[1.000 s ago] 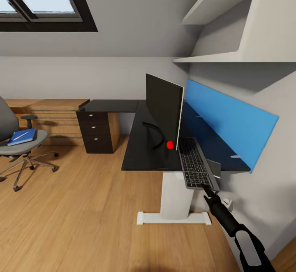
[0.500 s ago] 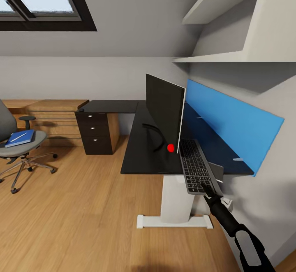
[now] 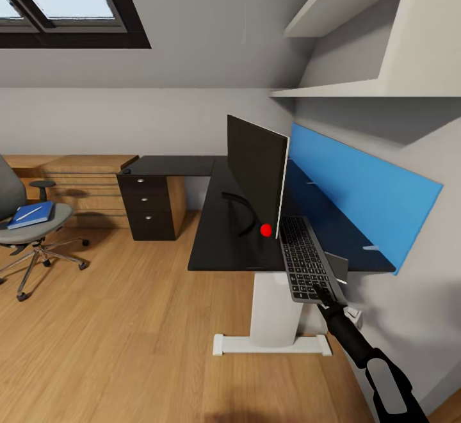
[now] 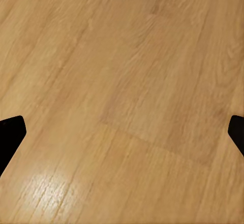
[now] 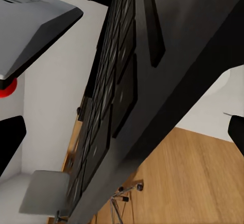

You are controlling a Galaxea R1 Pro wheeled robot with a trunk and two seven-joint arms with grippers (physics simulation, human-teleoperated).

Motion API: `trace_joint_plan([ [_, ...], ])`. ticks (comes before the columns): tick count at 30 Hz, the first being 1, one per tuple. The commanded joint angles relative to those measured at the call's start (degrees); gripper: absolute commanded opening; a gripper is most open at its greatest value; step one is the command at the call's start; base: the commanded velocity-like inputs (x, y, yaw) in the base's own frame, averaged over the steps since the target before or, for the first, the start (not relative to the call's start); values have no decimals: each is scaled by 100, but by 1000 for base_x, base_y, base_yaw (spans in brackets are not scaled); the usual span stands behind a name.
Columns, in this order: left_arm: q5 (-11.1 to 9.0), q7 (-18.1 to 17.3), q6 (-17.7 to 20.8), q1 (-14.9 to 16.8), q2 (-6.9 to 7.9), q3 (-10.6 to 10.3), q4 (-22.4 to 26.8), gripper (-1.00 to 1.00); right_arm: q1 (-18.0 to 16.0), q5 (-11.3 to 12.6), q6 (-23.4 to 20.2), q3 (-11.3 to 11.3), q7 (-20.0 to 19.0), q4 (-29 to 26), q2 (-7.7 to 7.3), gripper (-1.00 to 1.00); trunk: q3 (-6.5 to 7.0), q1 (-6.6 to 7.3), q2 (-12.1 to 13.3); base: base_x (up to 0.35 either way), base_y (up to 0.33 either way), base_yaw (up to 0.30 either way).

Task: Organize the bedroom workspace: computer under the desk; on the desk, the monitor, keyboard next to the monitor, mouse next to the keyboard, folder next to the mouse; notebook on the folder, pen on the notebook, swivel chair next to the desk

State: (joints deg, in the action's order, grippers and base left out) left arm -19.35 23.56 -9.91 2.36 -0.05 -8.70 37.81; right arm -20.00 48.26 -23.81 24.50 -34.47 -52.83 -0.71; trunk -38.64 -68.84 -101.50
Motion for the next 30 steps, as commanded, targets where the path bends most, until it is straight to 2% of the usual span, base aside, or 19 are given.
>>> trace_joint_plan([
  [1,-60,35,-36,5,5,-36,-2,100,-4,44,-48,11,-7,1,1,100,-5,1,-2,0,0,0],
  [13,-56,35,-37,6,5,-44,-77,100,-4,43,-53,11,34,-7,1,100,-5,1,-2,0,0,0],
  [18,-58,35,-38,6,5,-44,-80,100,-4,43,-54,11,36,-8,1,100,84,111,198,0,0,0],
  [30,-53,35,-38,2,5,-44,-81,100,-4,44,-54,11,37,-8,-1,100,84,111,198,0,0,0],
])
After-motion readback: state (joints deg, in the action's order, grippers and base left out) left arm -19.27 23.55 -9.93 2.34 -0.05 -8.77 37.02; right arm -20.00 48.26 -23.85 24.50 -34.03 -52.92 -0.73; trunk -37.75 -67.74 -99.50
